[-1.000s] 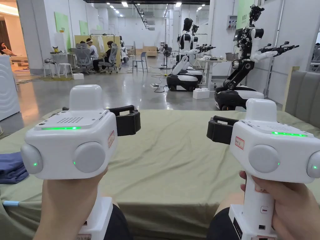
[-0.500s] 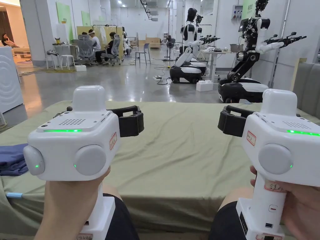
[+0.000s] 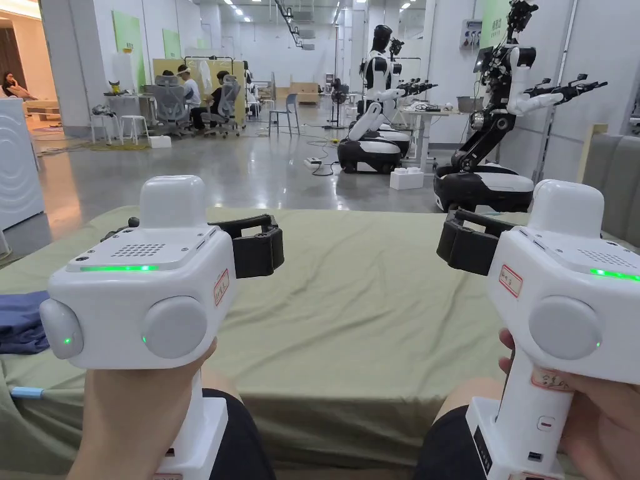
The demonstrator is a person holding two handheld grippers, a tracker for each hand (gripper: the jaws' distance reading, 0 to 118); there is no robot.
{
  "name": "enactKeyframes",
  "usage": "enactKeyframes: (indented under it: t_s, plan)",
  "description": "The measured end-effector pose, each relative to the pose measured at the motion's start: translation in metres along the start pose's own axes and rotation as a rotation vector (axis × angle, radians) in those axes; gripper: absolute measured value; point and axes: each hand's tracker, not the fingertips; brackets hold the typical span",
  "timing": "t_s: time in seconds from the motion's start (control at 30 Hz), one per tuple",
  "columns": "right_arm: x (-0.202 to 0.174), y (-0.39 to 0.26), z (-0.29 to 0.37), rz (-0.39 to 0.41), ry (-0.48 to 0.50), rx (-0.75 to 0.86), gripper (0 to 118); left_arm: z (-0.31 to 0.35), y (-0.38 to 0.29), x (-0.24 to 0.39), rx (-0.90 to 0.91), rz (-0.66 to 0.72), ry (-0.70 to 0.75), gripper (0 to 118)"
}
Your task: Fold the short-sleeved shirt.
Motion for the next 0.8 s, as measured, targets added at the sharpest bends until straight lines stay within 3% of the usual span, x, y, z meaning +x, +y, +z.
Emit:
enactKeyframes:
  t_s: [0.17, 0.4, 0.53, 0.63, 0.8]
  plan:
    - [-0.007, 0.006, 0.007, 0.005, 0.016, -0.037, 118, 0.001, 0.001, 0.0, 0.002, 0.007, -0.001, 118]
    - [-0.001, 0.009, 0.009, -0.071, 0.049, -0.061, 118, 0.0, 0.0, -0.001, -0.012, 0.007, -0.013, 118]
    - [0.001, 0.01, 0.009, -0.076, 0.045, -0.064, 118, 0.0, 0.0, -0.001, -0.007, 0.011, -0.01, 118]
    - [0.0, 0.01, 0.008, -0.052, -0.01, -0.048, 118, 0.002, 0.001, -0.002, -0.001, 0.013, -0.012, 118]
    - [0.003, 0.012, 0.009, -0.073, 0.032, -0.082, 118, 0.003, 0.001, -0.001, 0.0, 0.006, -0.01, 118]
